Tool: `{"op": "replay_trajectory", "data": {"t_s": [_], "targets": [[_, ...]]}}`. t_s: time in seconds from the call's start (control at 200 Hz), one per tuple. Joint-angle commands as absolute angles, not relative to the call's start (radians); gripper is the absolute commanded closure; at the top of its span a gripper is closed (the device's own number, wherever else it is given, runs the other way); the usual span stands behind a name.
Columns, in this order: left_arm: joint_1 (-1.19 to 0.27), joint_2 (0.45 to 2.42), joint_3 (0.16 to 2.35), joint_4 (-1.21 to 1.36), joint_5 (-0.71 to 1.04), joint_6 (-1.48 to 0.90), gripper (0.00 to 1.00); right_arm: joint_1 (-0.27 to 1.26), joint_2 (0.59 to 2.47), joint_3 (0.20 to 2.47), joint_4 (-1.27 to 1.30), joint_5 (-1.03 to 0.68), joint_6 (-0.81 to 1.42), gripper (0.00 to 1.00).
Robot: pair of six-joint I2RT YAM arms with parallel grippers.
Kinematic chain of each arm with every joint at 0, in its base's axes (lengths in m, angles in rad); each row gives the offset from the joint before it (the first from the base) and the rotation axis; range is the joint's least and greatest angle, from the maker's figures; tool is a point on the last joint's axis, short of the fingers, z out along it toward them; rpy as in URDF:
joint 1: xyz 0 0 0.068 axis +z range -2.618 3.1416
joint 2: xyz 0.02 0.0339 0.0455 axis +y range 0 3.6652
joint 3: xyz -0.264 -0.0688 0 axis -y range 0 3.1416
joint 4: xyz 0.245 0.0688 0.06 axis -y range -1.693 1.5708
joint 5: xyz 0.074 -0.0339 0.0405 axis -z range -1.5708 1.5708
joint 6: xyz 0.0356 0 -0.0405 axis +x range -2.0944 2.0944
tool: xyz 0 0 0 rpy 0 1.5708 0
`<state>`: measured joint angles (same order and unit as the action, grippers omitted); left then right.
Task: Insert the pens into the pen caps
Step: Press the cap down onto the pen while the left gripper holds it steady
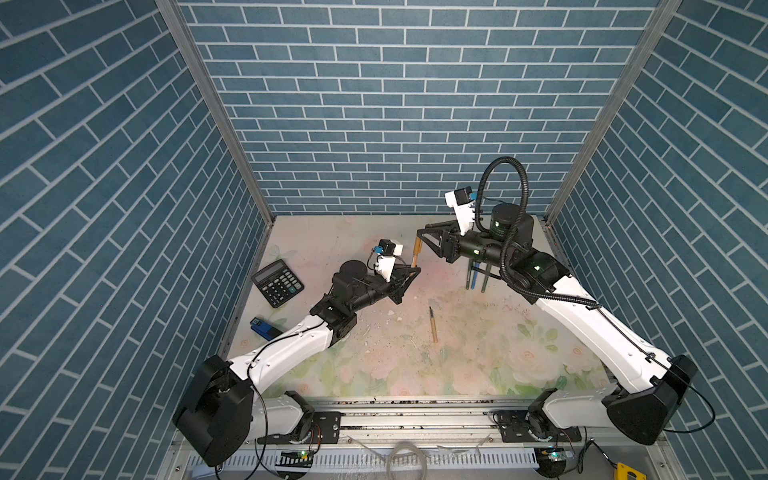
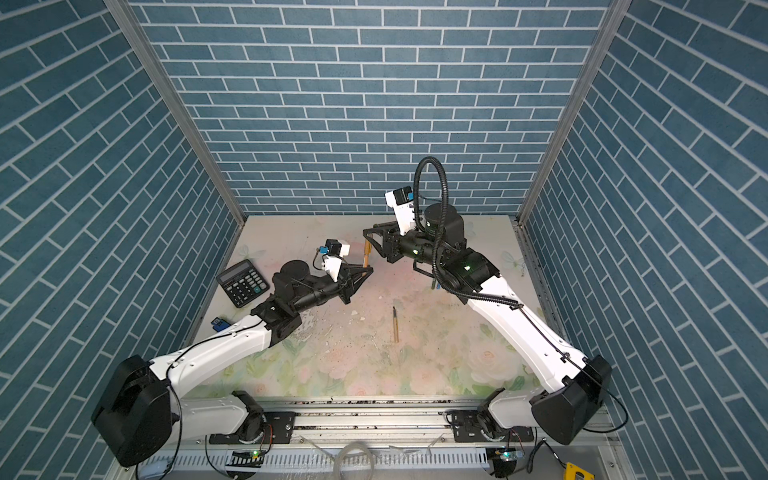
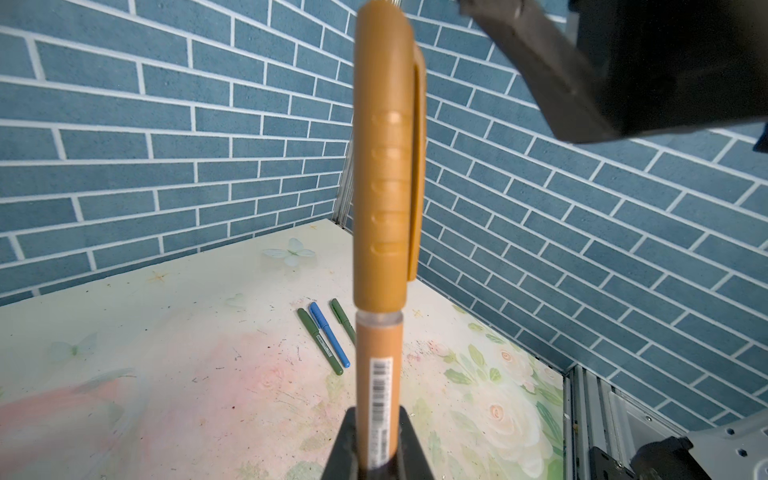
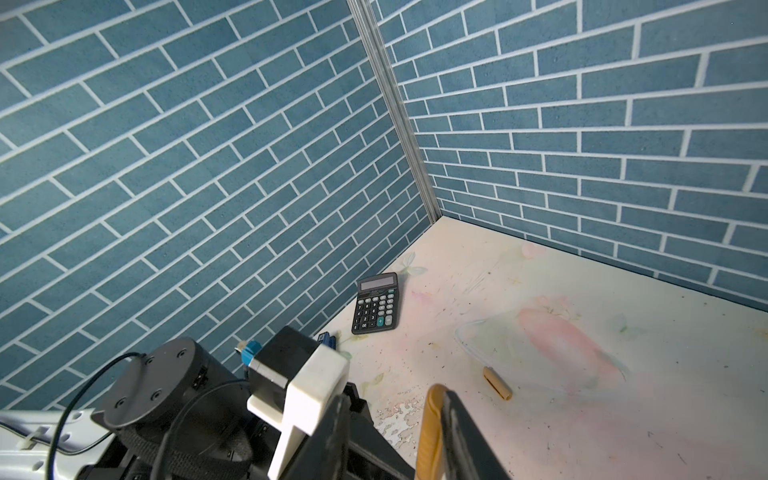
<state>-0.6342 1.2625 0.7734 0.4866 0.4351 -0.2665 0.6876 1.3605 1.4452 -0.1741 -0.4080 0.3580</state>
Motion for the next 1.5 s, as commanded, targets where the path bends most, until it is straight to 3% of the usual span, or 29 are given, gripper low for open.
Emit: {"op": "replay_trajectory", "data": {"t_s": [0.0, 0.15, 0.31, 0.425, 0.86, 1.495], "targets": [[-0.632, 1.253, 0.769, 0.524, 0.466, -0.245, 1.0, 0.681, 1.398, 1.49, -0.263, -0.411, 0.304, 0.63], [-0.633, 1.254, 0.773, 0.523, 0.476, -0.25, 1.0, 0.68, 1.425, 1.508, -0.265, -0.413, 0.309, 0.7], [-0.632, 1.252, 0.773, 0.52, 0.473, -0.25, 1.0, 0.679, 1.436, 1.503, -0.249, -0.445, 0.331, 0.88], [-0.632, 1.246, 0.773, 0.519, 0.462, -0.25, 1.0, 0.681, 1.439, 1.475, -0.227, -0.479, 0.358, 0.95], [-0.605, 1.134, 0.722, 0.584, 0.332, -0.311, 1.0, 0.721, 1.422, 1.282, -0.091, -0.539, 0.427, 0.97], [-0.426, 1.082, 0.709, 0.654, 0.33, -0.412, 1.0, 0.849, 1.513, 1.064, 0.051, -0.593, 0.461, 0.97]]}}
